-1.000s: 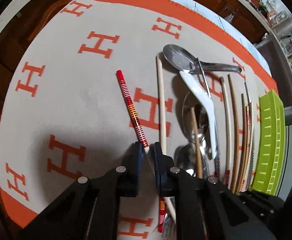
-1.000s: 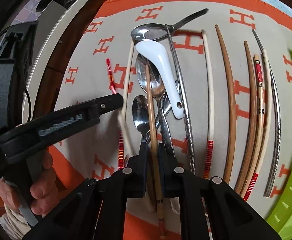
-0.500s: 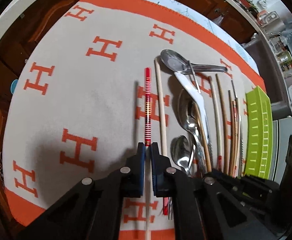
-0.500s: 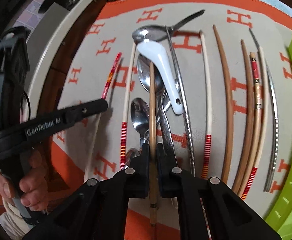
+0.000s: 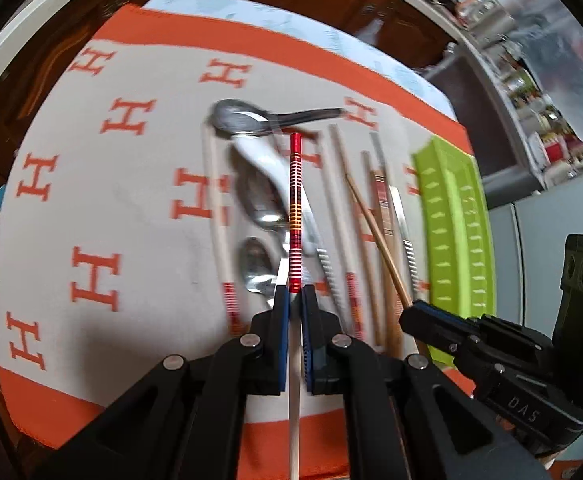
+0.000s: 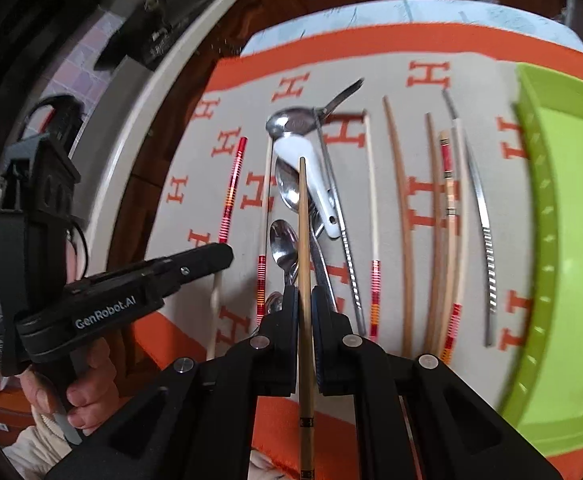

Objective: Organize utensils
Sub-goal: 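Lay the red-striped chopstick in the tray with the left tool while the right tool lays its chopstick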

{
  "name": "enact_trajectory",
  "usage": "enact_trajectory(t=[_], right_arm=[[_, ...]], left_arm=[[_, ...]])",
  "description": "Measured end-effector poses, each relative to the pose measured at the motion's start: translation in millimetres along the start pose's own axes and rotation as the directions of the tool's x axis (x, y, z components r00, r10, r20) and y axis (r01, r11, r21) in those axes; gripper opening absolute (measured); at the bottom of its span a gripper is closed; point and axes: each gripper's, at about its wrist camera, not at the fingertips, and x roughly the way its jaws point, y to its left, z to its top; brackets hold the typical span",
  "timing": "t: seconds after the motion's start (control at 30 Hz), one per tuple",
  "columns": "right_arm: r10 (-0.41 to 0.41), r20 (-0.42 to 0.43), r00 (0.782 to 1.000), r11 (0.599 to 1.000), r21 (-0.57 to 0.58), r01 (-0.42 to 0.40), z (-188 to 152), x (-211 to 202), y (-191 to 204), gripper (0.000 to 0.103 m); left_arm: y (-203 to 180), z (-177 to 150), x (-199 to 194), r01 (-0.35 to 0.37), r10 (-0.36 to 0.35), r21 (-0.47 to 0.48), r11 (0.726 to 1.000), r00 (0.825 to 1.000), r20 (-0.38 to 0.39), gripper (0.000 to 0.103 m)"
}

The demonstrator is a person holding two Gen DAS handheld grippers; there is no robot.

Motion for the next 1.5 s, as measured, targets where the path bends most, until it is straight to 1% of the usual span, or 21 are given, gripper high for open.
enact_trajectory(t=[0.1,0.17,0.27,0.33,0.4,0.47,0.53,0.63,0.73,0.83,0.9,0.93,0.97,1.03,1.07,1.1,1.13,1.2,1.27,1.4,1.5], right_arm=[[-0.013,0.052,0.999,1.0,0.025,0.012,-3,-24,-13,0.006],[-0.038,0.093,0.995,0.999,0.042,0.035,-4,-43,-28,0.006],[-0.093,0.145,0.985,0.993,0.087,0.081,-5,-70,-60,0.006],[-0.15,0.172,0.974,0.983,0.132,0.129,-5,-86,-87,0.006],[-0.218,0.191,0.957,0.967,0.177,0.185,-4,-99,-115,0.006],[-0.263,0.2,0.944,0.952,0.212,0.22,-2,-105,-136,0.006],[-0.281,0.205,0.937,0.941,0.252,0.227,1,-109,-160,0.006],[-0.315,0.193,0.929,0.928,0.269,0.259,4,-110,-182,0.006],[-0.35,0.175,0.92,0.917,0.265,0.299,7,-104,-193,0.006],[-0.352,0.162,0.922,0.917,0.26,0.304,12,-92,-202,0.007],[-0.372,0.151,0.916,0.909,0.257,0.327,11,-86,-204,0.007],[-0.377,0.145,0.915,0.906,0.261,0.332,10,-85,-208,0.007],[-0.377,0.139,0.916,0.905,0.265,0.333,12,-76,-207,0.008],[-0.362,0.13,0.923,0.908,0.275,0.317,10,-72,-209,0.009],[-0.358,0.13,0.925,0.908,0.278,0.312,9,-72,-208,0.013],[-0.359,0.132,0.924,0.908,0.279,0.313,8,-72,-210,0.014],[-0.369,0.133,0.92,0.905,0.279,0.322,7,-72,-209,0.015],[-0.376,0.137,0.917,0.902,0.279,0.328,3,-74,-207,0.016],[-0.371,0.142,0.918,0.904,0.281,0.322,-1,-77,-203,0.016],[-0.378,0.148,0.914,0.901,0.285,0.327,-10,-83,-194,0.016],[-0.364,0.155,0.918,0.907,0.285,0.311,-18,-87,-187,0.017]], left_arm=[[-28,2,-1,0.025,-0.025,0.043,0.999,1.0,-0.007,0.003],[-50,4,2,0.038,-0.037,0.074,0.997,0.999,-0.012,0.003],[-88,6,10,0.048,-0.047,0.122,0.991,0.999,-0.016,0.003],[-116,9,19,0.057,-0.055,0.148,0.987,0.998,-0.018,0.004],[-135,12,26,0.063,-0.061,0.162,0.985,0.998,-0.02,0.004],[-157,17,37,0.054,-0.052,0.177,0.983,0.998,-0.018,0.004],[-178,24,51,0.051,-0.047,0.184,0.982,0.999,-0.025,0.004],[-201,33,68,0.048,-0.042,0.182,0.982,0.999,-0.034,0.004],[-214,38,87,0.042,-0.034,0.178,0.983,0.998,-0.049,0.004],[-223,39,105,0.031,-0.019,0.171,0.985,0.997,-0.075,0.004],[-226,38,116,0.031,-0.015,0.164,0.986,0.995,-0.095,0.004],[-227,37,120,0.031,-0.014,0.163,0.986,0.995,-0.103,0.004],[-228,36,124,0.032,-0.014,0.162,0.986,0.994,-0.111,0.004],[-228,36,130,0.038,-0.017,0.161,0.986,0.992,-0.129,0.009],[-228,35,131,0.042,-0.02,0.162,0.986,0.991,-0.134,0.013],[-229,35,130,0.035,-0.014,0.163,0.986,0.991,-0.13,0.02],[-229,33,129,0.027,-0.007,0.17,0.985,0.993,-0.12,0.024],[-230,32,126,0.024,-0.004,0.184,0.983,0.994,-0.108,0.035],[-228,29,119,0.02,-0.001,0.205,0.979,0.996,-0.093,0.038],[-224,21,103,-0.019,0.034,0.249,0.968,0.998,-0.056,0.044],[-219,13,94,-0.049,0.062,0.283,0.958,0.997,-0.037,0.044]])
